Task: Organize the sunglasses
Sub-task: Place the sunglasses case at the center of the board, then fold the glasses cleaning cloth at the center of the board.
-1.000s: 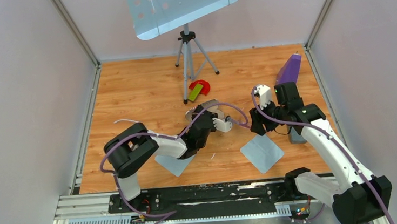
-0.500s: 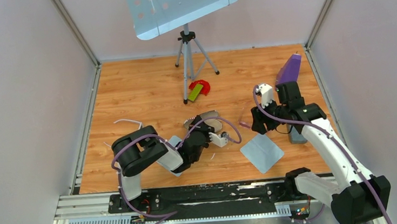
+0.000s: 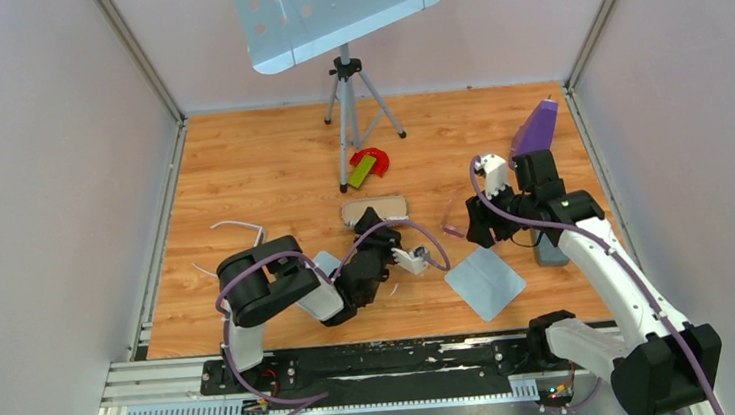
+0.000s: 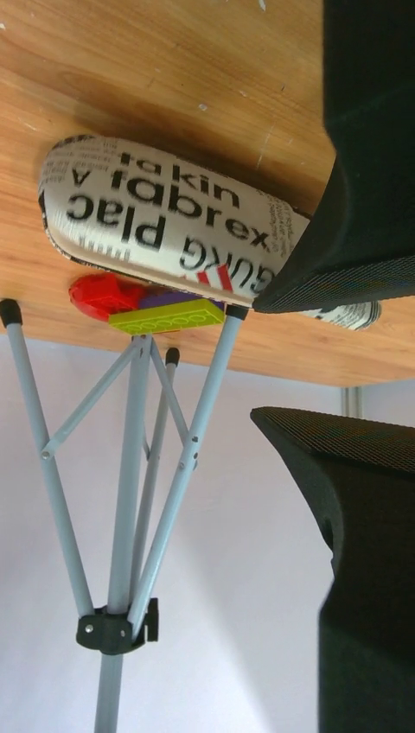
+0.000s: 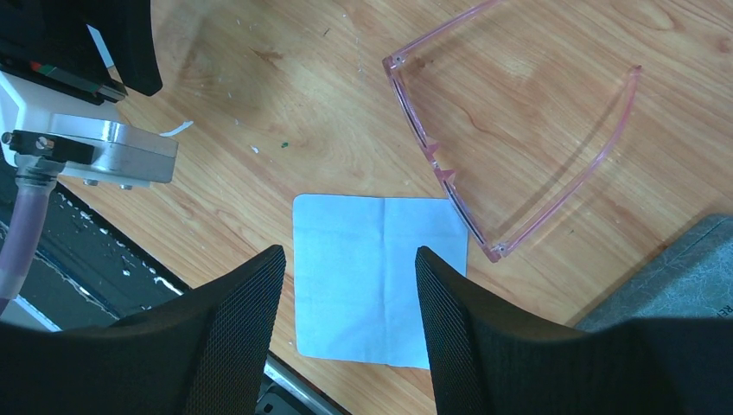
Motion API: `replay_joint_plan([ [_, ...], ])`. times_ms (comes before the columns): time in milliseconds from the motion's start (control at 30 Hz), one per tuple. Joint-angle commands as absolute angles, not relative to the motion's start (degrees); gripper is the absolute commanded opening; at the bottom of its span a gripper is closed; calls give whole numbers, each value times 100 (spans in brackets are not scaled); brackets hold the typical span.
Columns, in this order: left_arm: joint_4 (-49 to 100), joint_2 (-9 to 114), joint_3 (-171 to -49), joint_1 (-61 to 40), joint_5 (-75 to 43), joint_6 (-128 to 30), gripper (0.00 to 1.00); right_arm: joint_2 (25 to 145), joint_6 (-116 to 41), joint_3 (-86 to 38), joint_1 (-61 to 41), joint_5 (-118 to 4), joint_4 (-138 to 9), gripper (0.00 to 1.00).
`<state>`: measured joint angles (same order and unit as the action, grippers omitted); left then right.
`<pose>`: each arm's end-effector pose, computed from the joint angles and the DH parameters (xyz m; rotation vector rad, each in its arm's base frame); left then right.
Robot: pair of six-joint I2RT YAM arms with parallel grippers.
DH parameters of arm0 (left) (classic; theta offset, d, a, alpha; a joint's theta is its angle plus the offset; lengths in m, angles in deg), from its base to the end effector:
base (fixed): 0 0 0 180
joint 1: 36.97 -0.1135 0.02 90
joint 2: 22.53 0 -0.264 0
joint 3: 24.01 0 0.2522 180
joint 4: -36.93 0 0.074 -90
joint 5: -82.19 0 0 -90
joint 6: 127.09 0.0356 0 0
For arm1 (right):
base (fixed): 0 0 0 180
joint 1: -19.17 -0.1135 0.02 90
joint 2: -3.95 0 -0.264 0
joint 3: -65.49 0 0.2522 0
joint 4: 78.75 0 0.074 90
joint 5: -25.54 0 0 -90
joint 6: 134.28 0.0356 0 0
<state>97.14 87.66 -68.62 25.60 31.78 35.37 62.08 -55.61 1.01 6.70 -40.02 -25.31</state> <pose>0.1659 -0.2704 0.1221 1.2832 1.1009 0.7022 0.1957 0.0584 0.2877 -0.6803 2.2582 0.5181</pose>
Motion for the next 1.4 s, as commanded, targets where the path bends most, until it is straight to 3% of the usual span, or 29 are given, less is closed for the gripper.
replay_joint_plan([
  [0,10394,8774,-6877,2680,3259,3536,48,6143,-5482,201,805,-3884,-2490,62],
  [167,10677,8512,-6836,2757,3482,3591,52,6110,-5482,212,814,-3872,-2492,62],
  [300,10915,7717,-6835,2882,4018,3556,66,6108,-5531,208,827,-3814,-2500,62],
  [367,10731,7079,-6801,2974,4383,3283,79,6107,-5703,204,825,-3643,-2500,62],
  [433,10116,6381,-6849,3049,4913,2745,87,6087,-5912,198,827,-3456,-2530,62],
  [500,8404,5517,-7135,3055,5510,1186,92,6072,-6214,183,827,-3171,-2557,61],
  [567,4444,4522,-7713,3015,5035,-1152,92,6064,-6487,170,823,-2840,-2580,60],
  [600,3205,4106,-7951,2909,4501,-2241,91,6061,-6608,158,819,-2684,-2594,59],
  [700,1334,3431,-8194,2676,3880,-4516,90,6196,-6717,20,772,-2379,-2675,54],
  [1000,-653,2873,-7940,2552,3009,-7116,83,7329,-7089,-475,-339,-2548,-2935,43],
  [1200,-1381,2416,-7540,1731,2007,-8237,81,8263,-7081,-767,-1933,-3189,-3385,40],
  [1367,-1797,1847,-7080,1162,1740,-9065,80,9202,-7077,-1062,-2695,-3230,-3987,39],
])
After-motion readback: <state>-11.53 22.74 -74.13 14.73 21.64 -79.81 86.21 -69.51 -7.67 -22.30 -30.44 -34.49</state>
